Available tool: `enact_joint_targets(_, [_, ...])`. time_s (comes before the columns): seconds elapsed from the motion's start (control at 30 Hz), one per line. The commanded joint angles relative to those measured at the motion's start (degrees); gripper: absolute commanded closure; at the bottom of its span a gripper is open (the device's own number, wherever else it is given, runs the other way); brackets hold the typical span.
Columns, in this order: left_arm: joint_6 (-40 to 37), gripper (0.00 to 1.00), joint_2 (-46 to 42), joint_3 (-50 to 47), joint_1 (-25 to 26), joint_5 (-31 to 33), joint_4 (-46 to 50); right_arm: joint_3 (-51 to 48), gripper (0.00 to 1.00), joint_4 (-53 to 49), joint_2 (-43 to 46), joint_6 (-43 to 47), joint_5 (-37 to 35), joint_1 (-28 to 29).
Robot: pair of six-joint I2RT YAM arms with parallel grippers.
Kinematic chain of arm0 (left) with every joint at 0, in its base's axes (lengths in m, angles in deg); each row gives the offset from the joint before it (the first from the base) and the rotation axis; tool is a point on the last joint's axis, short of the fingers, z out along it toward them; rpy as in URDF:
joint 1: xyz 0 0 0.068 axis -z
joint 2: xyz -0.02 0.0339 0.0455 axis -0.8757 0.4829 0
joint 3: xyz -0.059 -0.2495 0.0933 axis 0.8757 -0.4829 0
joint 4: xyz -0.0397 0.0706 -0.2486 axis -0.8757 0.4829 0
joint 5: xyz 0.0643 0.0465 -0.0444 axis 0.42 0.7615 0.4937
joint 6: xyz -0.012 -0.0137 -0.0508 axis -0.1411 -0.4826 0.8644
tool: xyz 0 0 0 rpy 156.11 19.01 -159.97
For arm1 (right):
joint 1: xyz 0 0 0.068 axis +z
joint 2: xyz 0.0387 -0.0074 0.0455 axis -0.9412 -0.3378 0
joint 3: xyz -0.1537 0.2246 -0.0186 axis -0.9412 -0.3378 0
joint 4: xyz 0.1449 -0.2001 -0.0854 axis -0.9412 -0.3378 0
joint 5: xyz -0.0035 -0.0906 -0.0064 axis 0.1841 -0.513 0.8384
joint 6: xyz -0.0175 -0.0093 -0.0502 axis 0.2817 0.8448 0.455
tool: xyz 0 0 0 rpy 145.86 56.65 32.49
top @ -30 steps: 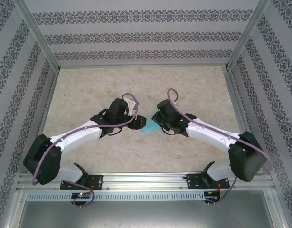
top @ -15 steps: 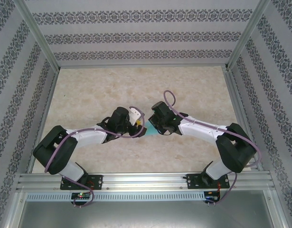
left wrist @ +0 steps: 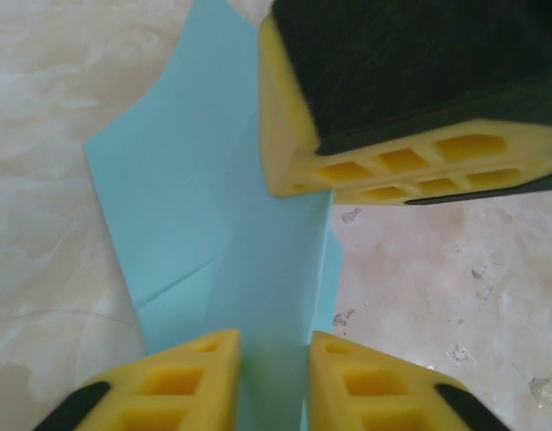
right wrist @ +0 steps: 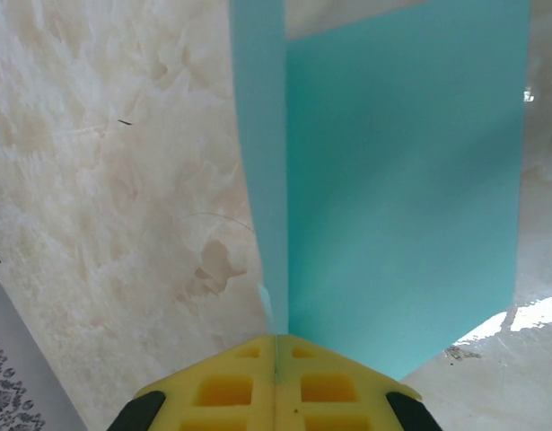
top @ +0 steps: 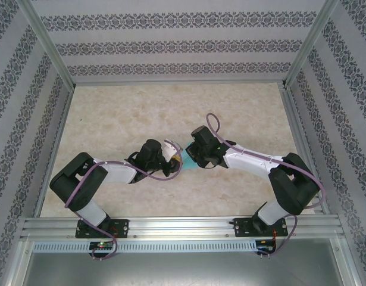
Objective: Fold a paper plane with a square sheet of paper (pick it up from the middle)
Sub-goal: Fourth fold the wing at the center of the table.
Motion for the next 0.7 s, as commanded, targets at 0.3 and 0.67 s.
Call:
enact_joint_targets(0.3, [1.66,0.93,1.46,-0.73,0.43,-1.18,-4.58,-1.2,0.42,3.81,2.98,9.26,6.11,-3.66])
enact_joint_targets(0.67, [16.38,0.93,4.17,-1.92,0.38,-3.5,-9.19,-12.62,0.36,14.37,10.67,27.19,8.86,-6.25])
